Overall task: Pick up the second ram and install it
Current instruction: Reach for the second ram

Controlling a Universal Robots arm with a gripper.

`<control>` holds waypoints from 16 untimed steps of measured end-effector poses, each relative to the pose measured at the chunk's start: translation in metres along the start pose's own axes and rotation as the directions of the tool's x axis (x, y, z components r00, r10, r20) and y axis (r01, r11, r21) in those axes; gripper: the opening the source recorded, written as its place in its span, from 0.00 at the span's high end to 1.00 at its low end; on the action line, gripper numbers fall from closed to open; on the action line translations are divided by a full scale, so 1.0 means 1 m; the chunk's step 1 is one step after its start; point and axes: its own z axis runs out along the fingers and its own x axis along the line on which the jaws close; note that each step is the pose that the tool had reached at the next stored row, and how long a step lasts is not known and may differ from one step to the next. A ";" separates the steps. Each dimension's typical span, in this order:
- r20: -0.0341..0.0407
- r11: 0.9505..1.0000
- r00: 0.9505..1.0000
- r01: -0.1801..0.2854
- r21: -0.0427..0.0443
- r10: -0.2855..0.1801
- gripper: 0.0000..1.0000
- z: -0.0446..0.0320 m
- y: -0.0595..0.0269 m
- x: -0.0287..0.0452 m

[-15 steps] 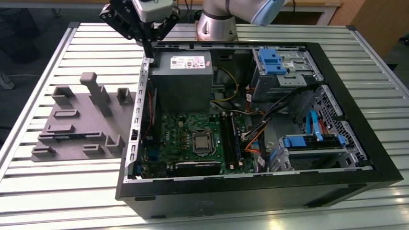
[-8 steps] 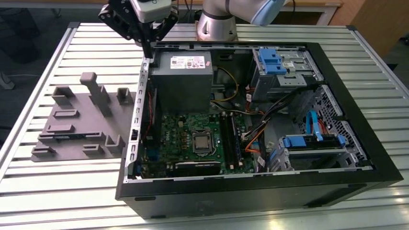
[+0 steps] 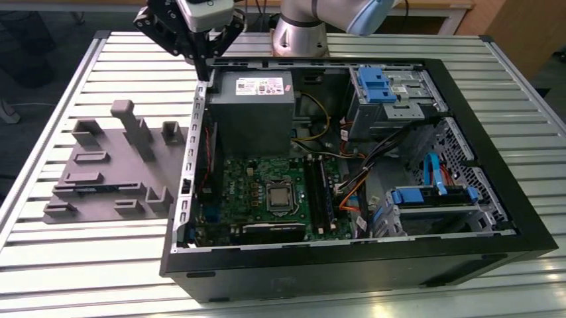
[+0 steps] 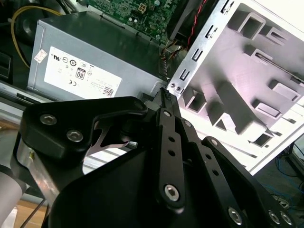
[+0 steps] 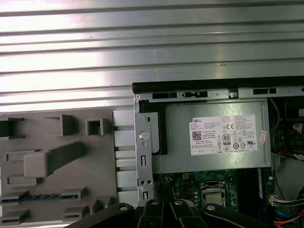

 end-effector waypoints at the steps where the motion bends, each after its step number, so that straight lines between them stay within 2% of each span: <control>1: 0.000 1.000 1.000 0.000 0.000 0.000 0.89 0.0001 0.0000 0.0004; 16: 0.000 1.000 1.000 0.000 0.000 0.000 0.89 0.0013 -0.0005 0.0061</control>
